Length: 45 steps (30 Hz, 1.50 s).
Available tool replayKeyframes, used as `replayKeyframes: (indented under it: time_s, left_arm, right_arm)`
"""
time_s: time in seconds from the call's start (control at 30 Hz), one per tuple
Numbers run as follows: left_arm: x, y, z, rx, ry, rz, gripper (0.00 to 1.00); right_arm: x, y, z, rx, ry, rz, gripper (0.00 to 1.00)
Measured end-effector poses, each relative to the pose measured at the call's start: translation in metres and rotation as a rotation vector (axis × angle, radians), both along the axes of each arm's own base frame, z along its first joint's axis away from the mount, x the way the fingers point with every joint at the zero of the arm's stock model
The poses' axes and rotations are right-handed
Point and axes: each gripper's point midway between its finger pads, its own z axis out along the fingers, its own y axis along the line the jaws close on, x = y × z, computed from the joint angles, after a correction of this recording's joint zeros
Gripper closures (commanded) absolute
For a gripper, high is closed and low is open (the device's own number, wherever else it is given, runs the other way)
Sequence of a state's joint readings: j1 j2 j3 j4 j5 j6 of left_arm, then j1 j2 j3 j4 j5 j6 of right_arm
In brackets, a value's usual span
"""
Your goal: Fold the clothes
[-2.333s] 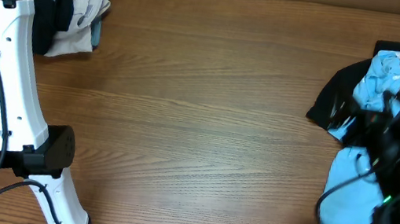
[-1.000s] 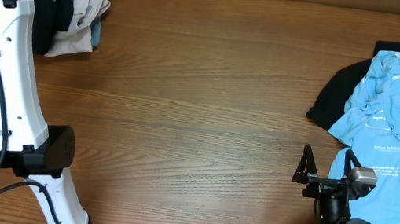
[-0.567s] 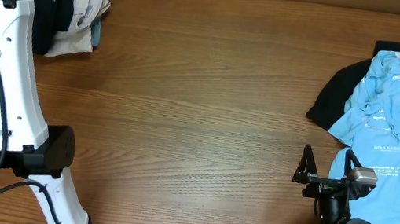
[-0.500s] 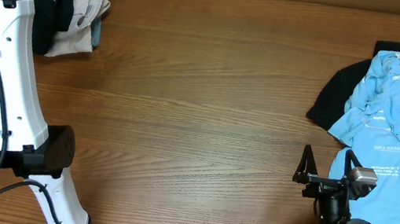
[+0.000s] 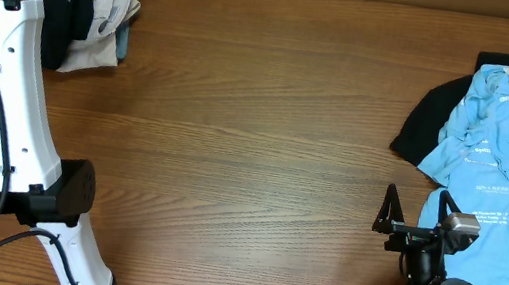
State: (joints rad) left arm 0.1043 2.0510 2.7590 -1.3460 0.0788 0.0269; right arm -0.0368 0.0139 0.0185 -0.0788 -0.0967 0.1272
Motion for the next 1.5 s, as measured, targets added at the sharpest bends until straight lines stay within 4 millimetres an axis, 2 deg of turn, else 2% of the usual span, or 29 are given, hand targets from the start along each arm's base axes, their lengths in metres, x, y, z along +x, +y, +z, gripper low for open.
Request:
replayKeyframes:
  time_s: [0.27, 0.37, 0.43, 0.5, 0.67, 0.77, 0.93, 1.1, 1.27, 1.5]
  left_arm:
    - [0.0, 0.0, -0.001, 0.0, 0.003, -0.001, 0.0]
    - [-0.004, -0.007, -0.006, -0.002, 0.025, -0.014, 0.0]
    - [-0.014, -0.017, -0.014, -0.006, 0.063, -0.033, 0.0]
    - [-0.033, -0.032, -0.022, -0.008, 0.109, -0.064, 0.0]
    - [-0.106, -0.067, -0.036, 0.001, 0.189, -0.146, 0.0]
    - [-0.141, -0.068, -0.035, 0.007, 0.15, -0.152, 0.0]
    - [-0.165, -0.065, -0.039, 0.014, -0.059, -0.145, 0.0]
    - [-0.18, -0.071, -0.073, -0.004, -0.216, -0.176, 0.0]
    - [-0.204, -0.076, -0.106, -0.023, -0.383, -0.202, 0.0]
    - [-0.223, -0.066, -0.151, -0.066, -0.554, -0.154, 0.0]
  right_arm:
    - [0.0, 0.0, 0.0, 0.0, 0.0, 0.0, 0.0]
    - [0.0, 0.0, 0.0, 0.0, 0.0, 0.0, 0.0]
    - [0.0, 0.0, 0.0, 0.0, 0.001, 0.0, 0.0]
    - [0.0, 0.0, 0.0, 0.0, 0.0, 0.0, 0.0]
    - [0.0, 0.0, 0.0, 0.0, 0.001, 0.0, 0.0]
    - [0.0, 0.0, 0.0, 0.0, 0.001, 0.0, 0.0]
    - [0.0, 0.0, 0.0, 0.0, 0.001, 0.0, 0.0]
    - [0.0, 0.0, 0.0, 0.0, 0.0, 0.0, 0.0]
    - [0.0, 0.0, 0.0, 0.0, 0.002, 0.0, 0.0]
    - [0.0, 0.0, 0.0, 0.0, 0.001, 0.0, 0.0]
